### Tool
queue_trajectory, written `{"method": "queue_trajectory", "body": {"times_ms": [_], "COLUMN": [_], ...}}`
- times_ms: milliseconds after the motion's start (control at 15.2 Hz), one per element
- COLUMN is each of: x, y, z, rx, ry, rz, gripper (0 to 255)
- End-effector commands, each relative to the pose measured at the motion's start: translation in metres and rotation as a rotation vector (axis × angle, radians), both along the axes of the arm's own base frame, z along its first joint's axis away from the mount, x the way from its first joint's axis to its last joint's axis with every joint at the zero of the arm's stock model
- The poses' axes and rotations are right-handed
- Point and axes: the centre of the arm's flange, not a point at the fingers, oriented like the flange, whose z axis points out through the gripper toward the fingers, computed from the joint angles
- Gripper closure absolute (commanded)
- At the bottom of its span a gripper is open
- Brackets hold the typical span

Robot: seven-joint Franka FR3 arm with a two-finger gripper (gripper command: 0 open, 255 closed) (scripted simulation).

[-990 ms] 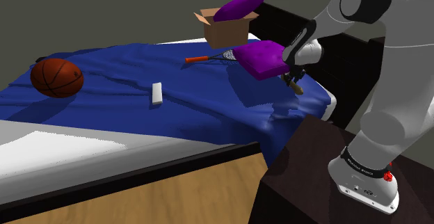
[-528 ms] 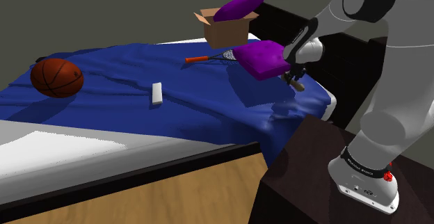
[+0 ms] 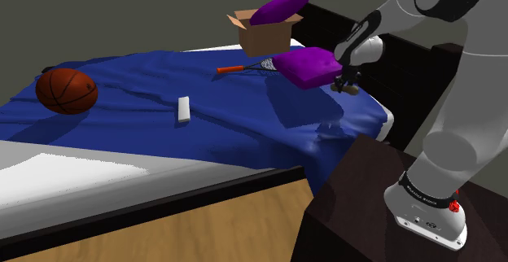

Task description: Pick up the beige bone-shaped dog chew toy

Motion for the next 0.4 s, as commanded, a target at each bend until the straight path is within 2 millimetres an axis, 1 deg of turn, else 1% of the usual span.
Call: {"method": "queue_trajectory", "body": {"times_ms": [0, 198, 330], "x": [0.000, 0.000, 0.000], "y": [0.000, 0.000, 0.000], "z": [0.011, 0.026, 0.027], "rx": [-0.001, -0.001, -0.001], "ry": [-0.001, -0.001, -0.001], "rz": [0.000, 0.000, 0.000], "gripper": [255, 255, 255]}}
